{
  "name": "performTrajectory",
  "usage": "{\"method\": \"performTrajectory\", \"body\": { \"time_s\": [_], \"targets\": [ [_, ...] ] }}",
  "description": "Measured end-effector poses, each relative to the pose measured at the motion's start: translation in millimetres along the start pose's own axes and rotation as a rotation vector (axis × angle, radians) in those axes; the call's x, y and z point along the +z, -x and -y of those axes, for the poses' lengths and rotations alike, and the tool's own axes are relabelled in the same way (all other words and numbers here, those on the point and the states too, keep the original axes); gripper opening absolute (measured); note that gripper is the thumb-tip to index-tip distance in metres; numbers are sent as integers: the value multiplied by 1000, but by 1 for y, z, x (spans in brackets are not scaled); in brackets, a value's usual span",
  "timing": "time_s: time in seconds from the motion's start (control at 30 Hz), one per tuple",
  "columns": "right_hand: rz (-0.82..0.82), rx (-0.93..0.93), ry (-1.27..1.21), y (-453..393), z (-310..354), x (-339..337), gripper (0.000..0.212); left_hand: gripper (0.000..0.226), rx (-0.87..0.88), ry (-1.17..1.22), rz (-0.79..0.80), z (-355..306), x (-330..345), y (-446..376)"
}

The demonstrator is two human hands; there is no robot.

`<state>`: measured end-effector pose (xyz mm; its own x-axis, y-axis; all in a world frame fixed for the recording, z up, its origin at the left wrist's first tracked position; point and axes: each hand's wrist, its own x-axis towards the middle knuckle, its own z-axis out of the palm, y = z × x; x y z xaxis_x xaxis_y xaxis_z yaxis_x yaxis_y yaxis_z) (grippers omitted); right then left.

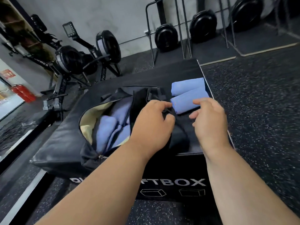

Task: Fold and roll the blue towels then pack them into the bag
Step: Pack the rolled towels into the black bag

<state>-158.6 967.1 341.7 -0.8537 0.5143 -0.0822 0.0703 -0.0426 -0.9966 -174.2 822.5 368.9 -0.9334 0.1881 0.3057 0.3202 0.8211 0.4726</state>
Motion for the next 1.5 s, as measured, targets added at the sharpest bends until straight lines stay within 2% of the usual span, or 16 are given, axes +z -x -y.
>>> {"method": "performTrajectory", "body": {
  "time_s": [0.2,0.33,0.43,0.57,0.67,0.73,0.93,1.07,1.17,1.3,1.37,1.5],
  "targets": [
    [-66,32,-69,-24,-2,-32,28,56,-87,-69,280,-4,59,-56],
    [-90,49,-95,-38,-7,-46,27,60,-67,-193,292,1,87,-85],
    [-86,39,-85,-44,-12,-54,25,47,-54,-313,304,6,106,-105],
    [-66,26,-58,-47,-13,-59,30,75,-94,-422,410,11,119,-124],
    [-69,1,-45,-49,-13,-58,34,83,-91,-513,467,14,127,-130],
    [-77,-9,-39,-50,-13,-58,34,78,-93,-535,450,15,131,-131],
    [-60,-24,12,-52,-20,-54,24,41,-31,-665,373,-5,125,-129],
    [-6,-24,157,-55,-28,-49,19,33,26,-579,394,-5,110,-97],
    [47,8,253,-53,-33,-44,40,41,111,-529,398,0,100,-56],
    [58,23,366,-47,-32,-46,36,58,154,-380,414,11,89,-17],
    [79,20,434,-44,-32,-48,38,61,117,-308,439,14,85,-7],
    [181,41,606,-41,-39,-48,40,51,-136,-40,457,10,79,-1]
  ]
}}
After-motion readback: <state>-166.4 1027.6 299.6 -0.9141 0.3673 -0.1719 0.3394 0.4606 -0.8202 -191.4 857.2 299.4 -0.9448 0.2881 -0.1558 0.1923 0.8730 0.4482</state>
